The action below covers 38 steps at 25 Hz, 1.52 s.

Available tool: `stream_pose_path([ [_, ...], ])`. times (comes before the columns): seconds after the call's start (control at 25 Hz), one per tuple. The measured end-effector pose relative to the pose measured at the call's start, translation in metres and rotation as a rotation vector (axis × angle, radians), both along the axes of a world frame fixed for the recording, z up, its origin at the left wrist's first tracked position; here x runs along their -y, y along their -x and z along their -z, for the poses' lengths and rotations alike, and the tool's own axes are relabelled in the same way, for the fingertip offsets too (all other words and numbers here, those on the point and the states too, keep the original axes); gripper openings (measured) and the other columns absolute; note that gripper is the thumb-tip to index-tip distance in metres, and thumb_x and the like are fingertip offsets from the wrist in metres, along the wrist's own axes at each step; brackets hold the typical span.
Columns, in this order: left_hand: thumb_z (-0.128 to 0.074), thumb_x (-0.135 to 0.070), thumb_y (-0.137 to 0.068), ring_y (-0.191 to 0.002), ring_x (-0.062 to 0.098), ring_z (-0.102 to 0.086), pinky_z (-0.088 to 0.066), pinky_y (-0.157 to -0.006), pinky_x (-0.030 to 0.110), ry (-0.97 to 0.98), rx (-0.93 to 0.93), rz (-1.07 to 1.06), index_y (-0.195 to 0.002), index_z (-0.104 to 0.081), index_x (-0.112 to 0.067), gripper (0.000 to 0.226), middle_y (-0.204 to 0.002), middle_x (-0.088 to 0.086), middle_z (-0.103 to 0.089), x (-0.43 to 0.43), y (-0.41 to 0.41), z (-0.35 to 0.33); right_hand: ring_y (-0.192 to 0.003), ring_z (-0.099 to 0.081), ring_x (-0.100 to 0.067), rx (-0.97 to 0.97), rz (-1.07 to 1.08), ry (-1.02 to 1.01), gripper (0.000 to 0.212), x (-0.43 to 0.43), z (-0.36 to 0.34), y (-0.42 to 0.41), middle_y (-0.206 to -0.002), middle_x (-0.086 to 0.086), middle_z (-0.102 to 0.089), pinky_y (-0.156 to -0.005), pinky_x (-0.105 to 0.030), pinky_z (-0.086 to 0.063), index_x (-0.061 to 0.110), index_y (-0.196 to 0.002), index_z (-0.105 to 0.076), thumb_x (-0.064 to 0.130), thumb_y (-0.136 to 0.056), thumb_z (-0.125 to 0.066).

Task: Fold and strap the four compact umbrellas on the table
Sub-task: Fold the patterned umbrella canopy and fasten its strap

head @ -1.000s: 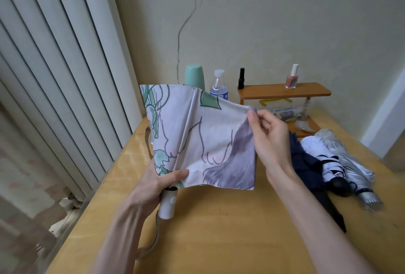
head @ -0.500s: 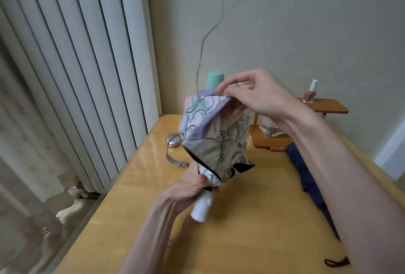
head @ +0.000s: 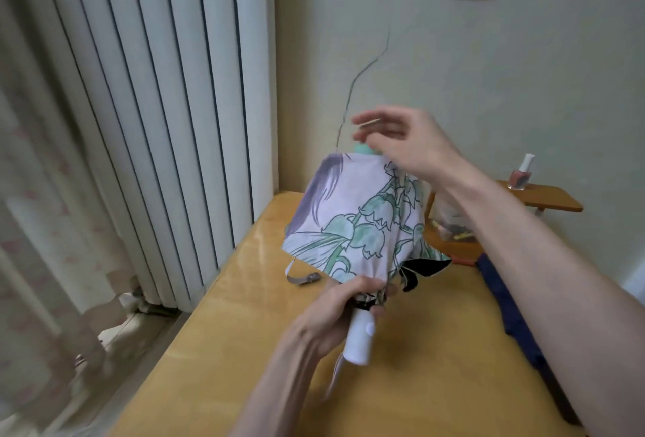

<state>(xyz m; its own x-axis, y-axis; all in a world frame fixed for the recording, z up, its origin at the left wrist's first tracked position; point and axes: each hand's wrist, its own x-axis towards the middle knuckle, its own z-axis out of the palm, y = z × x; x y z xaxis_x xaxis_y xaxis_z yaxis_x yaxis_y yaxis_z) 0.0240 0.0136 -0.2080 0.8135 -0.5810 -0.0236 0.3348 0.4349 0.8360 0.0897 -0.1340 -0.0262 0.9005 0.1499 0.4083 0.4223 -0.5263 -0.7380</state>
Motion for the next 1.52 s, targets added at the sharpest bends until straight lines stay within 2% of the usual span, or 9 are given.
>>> stream_pose_path([
  [0.12, -0.068, 0.0, -0.075, -0.076, 0.025, -0.056, -0.045, -0.051, 0.026, 0.106, 0.074, 0.012, -0.123, -0.061, -0.005, 0.049, -0.1, 0.018, -0.068, -0.008, -0.005, 0.003, -0.126, -0.058, -0.008, -0.088, 0.129, 0.265, 0.052, 0.029, 0.005, 0.006, -0.134, 0.006, -0.065, -0.109, -0.03, -0.044, 0.034, -0.137, -0.065, 0.046, -0.089, -0.081],
  [0.28, -0.063, -0.001, -0.08, -0.066, 0.023, -0.048, -0.048, -0.05, 0.027, 0.069, 0.164, 0.179, -0.125, -0.064, -0.013, 0.047, -0.101, 0.02, -0.062, -0.017, -0.006, 0.001, -0.117, -0.064, -0.005, -0.203, 0.155, 0.223, 0.078, 0.028, 0.016, 0.011, -0.132, 0.012, -0.067, -0.102, -0.031, -0.05, 0.037, -0.134, -0.067, 0.083, -0.07, -0.075],
  [0.52, -0.064, -0.006, -0.078, -0.065, 0.021, -0.051, -0.047, -0.048, 0.027, -0.015, 0.198, 0.237, -0.13, -0.058, -0.01, 0.052, -0.105, 0.023, -0.06, -0.02, -0.004, 0.0, -0.092, -0.075, -0.018, -0.356, 0.289, 0.246, 0.076, 0.028, 0.006, 0.01, -0.104, 0.001, -0.078, -0.09, -0.038, -0.058, 0.018, -0.107, -0.073, 0.079, -0.062, -0.081],
  [0.64, -0.067, -0.007, -0.078, -0.067, 0.024, -0.054, -0.049, -0.049, 0.027, 0.019, 0.206, 0.261, -0.135, -0.055, -0.007, 0.058, -0.108, 0.025, -0.062, -0.021, -0.005, 0.003, -0.076, -0.074, -0.017, -0.253, 0.231, 0.11, 0.042, 0.032, 0.012, 0.016, -0.086, -0.002, -0.08, -0.072, -0.032, -0.055, 0.017, -0.089, -0.079, 0.056, -0.079, -0.086],
  [0.88, -0.088, -0.035, -0.085, -0.103, 0.037, -0.074, -0.063, -0.082, 0.045, -0.016, 0.188, 0.064, -0.15, -0.045, -0.009, 0.082, -0.137, 0.016, -0.068, -0.03, -0.018, 0.01, -0.075, -0.072, -0.019, -0.116, 0.368, -0.024, 0.031, 0.049, 0.007, 0.027, -0.085, -0.003, -0.077, -0.069, -0.03, -0.051, 0.014, -0.09, -0.075, 0.044, -0.088, -0.081],
  [1.0, -0.085, -0.046, -0.086, -0.121, 0.025, -0.07, -0.06, -0.098, 0.039, -0.317, 0.249, -0.352, -0.15, -0.048, -0.027, 0.076, -0.145, 0.009, -0.065, -0.04, -0.033, 0.001, -0.107, -0.068, -0.025, -0.02, 0.499, 0.129, 0.037, 0.05, 0.002, 0.032, -0.115, -0.006, -0.075, -0.086, -0.029, -0.047, 0.015, -0.112, -0.076, 0.046, -0.092, -0.076],
  [1.12, -0.084, -0.047, -0.083, -0.137, 0.016, -0.056, -0.049, -0.108, 0.028, -0.357, 0.637, -0.941, -0.15, -0.047, -0.029, 0.079, -0.148, 0.001, -0.056, -0.024, -0.028, -0.017, -0.131, -0.059, -0.03, 0.04, 0.574, 0.222, 0.051, 0.041, 0.002, 0.035, -0.14, -0.01, -0.067, -0.107, -0.034, -0.043, 0.008, -0.131, -0.07, 0.045, -0.096, -0.071],
  [1.28, -0.1, -0.052, -0.061, -0.157, 0.009, -0.028, -0.039, -0.122, 0.039, -0.678, 0.955, -0.619, -0.169, -0.009, -0.033, 0.142, -0.17, -0.01, -0.029, 0.021, -0.016, -0.005, -0.125, -0.062, -0.032, 0.034, 0.575, 0.164, 0.046, 0.03, 0.004, 0.035, -0.133, -0.01, -0.07, -0.105, -0.036, -0.047, 0.01, -0.125, -0.072, 0.045, -0.095, -0.072],
  [1.52, -0.097, -0.01, -0.069, -0.123, 0.006, -0.068, -0.054, -0.109, 0.039, -0.558, 0.606, -0.463, -0.15, -0.043, -0.027, 0.099, -0.131, -0.013, -0.072, 0.019, -0.024, 0.024, -0.087, -0.065, -0.009, 0.137, 0.34, 0.154, 0.028, 0.009, 0.025, 0.047, -0.093, 0.01, -0.072, -0.078, -0.026, -0.046, 0.027, -0.094, -0.07, 0.053, -0.09, -0.076],
])
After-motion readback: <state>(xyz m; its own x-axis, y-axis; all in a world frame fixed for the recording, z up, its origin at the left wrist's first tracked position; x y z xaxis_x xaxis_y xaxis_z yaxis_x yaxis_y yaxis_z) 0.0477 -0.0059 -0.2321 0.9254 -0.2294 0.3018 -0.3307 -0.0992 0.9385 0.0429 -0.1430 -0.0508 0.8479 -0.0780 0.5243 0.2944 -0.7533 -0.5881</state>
